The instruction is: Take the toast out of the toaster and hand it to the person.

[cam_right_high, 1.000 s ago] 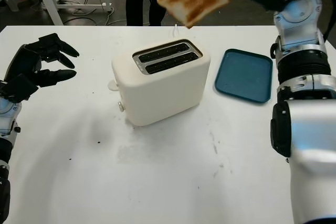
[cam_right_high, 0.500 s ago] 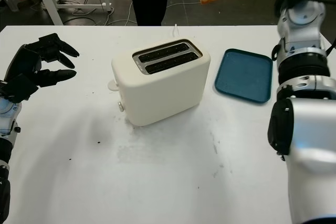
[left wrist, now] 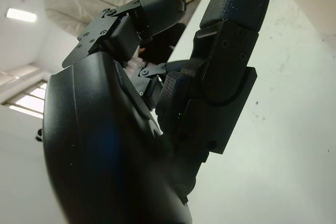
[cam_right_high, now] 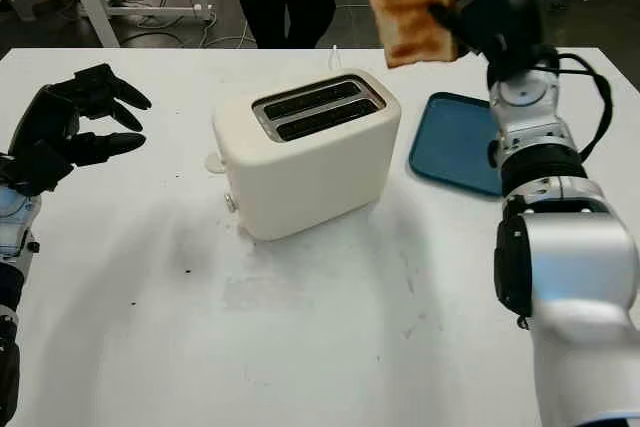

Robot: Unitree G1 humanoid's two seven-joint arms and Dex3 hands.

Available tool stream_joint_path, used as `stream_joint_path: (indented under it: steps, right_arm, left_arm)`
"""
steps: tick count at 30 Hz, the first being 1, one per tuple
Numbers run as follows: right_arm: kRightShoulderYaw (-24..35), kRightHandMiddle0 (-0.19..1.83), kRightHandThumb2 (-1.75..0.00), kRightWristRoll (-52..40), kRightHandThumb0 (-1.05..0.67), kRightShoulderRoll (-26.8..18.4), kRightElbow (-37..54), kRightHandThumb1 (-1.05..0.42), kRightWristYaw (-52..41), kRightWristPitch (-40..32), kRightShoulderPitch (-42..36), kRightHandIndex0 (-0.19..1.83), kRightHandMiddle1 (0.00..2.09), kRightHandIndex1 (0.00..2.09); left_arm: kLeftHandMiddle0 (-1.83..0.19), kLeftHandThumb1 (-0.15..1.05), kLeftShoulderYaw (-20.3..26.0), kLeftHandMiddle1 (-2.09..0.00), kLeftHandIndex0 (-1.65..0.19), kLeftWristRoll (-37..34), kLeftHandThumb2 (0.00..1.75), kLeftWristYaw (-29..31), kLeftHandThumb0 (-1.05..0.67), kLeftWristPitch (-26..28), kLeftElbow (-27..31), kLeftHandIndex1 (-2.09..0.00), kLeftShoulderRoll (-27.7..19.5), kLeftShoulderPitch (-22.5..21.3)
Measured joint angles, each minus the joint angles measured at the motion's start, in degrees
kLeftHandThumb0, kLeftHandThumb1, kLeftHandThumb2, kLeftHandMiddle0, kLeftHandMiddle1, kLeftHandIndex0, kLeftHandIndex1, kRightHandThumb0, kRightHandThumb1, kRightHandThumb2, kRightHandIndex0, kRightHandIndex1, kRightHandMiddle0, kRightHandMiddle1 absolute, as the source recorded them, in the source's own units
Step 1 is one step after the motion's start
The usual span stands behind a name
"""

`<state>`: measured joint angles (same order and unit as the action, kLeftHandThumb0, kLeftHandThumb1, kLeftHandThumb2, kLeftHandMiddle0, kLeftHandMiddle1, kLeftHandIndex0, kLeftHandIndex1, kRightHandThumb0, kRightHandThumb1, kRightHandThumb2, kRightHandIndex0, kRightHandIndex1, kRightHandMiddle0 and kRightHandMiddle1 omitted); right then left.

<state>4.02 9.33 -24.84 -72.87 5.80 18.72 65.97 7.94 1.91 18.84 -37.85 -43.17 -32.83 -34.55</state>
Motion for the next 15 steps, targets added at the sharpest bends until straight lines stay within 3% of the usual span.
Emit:
stream_joint_path:
  steps: [2, 8, 11, 15]
  right_arm:
    - [0.3, 0.77, -0.12, 0.0, -0.33, 0.9, -0.5, -0.92, 1.6, -1.6, -0.1, 0.92, 1.43, 1.74]
    - [-0.3, 0.77, -0.17, 0.6, -0.34, 1.3, -1.2, -0.92, 2.9, -2.2, -0.4, 0.99, 1.73, 1.75]
    - [0.4, 0.71, -0.14, 0.2, -0.33, 1.7, -1.2, -0.92, 3.7, -2.9, -0.4, 0.95, 1.60, 1.75]
    - [1.2, 0.73, -0.13, 0.0, -0.27, 2.6, -1.5, -0.92, 6.7, -4.0, -0.4, 0.92, 1.58, 1.75]
  left_arm:
    - [-0.62, 0.92, 0.0, -1.30, -0.50, 0.0, 0.03, 0.0, -1.05, 0.1, 0.0, -1.19, 0.0, 0.0]
    - [-0.62, 0.92, 0.0, -1.29, -0.51, 0.0, 0.03, 0.0, -1.05, 0.2, 0.0, -1.19, 0.0, 0.0]
    - [-0.62, 0.92, 0.0, -1.29, -0.51, 0.0, 0.02, 0.0, -1.05, 0.3, 0.0, -1.18, 0.0, 0.1]
    - [-0.62, 0.92, 0.0, -1.28, -0.51, 0.0, 0.03, 0.0, -1.05, 0.3, 0.0, -1.17, 0.3, 0.1]
